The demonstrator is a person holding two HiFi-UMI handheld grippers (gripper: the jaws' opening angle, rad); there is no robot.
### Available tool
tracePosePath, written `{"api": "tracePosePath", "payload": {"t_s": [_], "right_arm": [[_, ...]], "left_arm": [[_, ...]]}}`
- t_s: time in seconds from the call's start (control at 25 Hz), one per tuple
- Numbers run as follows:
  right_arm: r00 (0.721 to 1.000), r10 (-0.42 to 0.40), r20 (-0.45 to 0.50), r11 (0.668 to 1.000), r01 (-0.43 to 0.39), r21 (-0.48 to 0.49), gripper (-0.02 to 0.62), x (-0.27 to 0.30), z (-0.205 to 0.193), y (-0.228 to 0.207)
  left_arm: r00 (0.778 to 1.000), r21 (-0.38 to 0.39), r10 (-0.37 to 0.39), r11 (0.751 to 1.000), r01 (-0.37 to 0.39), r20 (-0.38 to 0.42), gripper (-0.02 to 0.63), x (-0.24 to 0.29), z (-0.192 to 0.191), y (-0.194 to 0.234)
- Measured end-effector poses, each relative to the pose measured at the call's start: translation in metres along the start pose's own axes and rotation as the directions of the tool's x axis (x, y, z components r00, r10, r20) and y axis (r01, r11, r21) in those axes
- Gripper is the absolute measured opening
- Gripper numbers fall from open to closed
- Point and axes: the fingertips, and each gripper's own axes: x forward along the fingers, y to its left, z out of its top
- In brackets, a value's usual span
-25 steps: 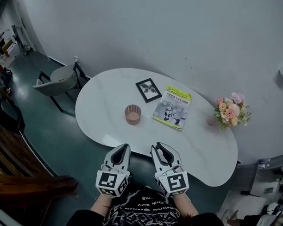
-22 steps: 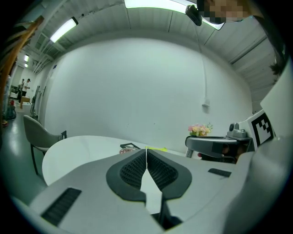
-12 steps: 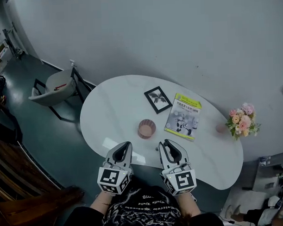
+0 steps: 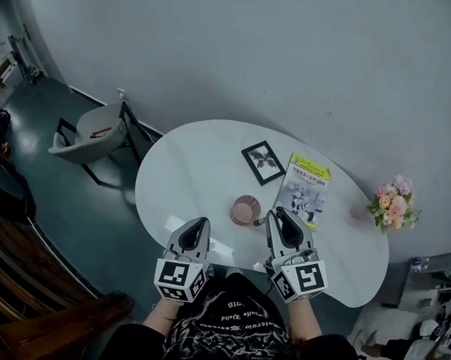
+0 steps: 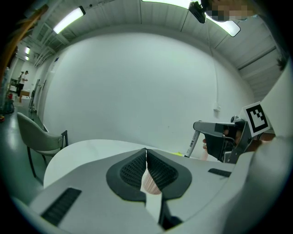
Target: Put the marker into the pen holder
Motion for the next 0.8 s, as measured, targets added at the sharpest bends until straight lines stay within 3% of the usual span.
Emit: {"api": "tracePosePath", "payload": {"t_s": [0.6,0.8], "right_arm": [[0.999,0.047,-0.025,0.997,-0.045,0.058,0.098,0.049,-0.025,-0.017],[0.997,0.072,-0.032,0.992,-0.068,0.109,0.098,0.059,-0.041,-0.017]], "left_arm": [[0.993,-0.034,0.116,0.993,-0.116,-0.009,0.026,0.005,0.002,0.020],[0.992,-0.091,0.129,0.987,-0.129,-0.001,0.026,0.008,0.001,0.021]]}}
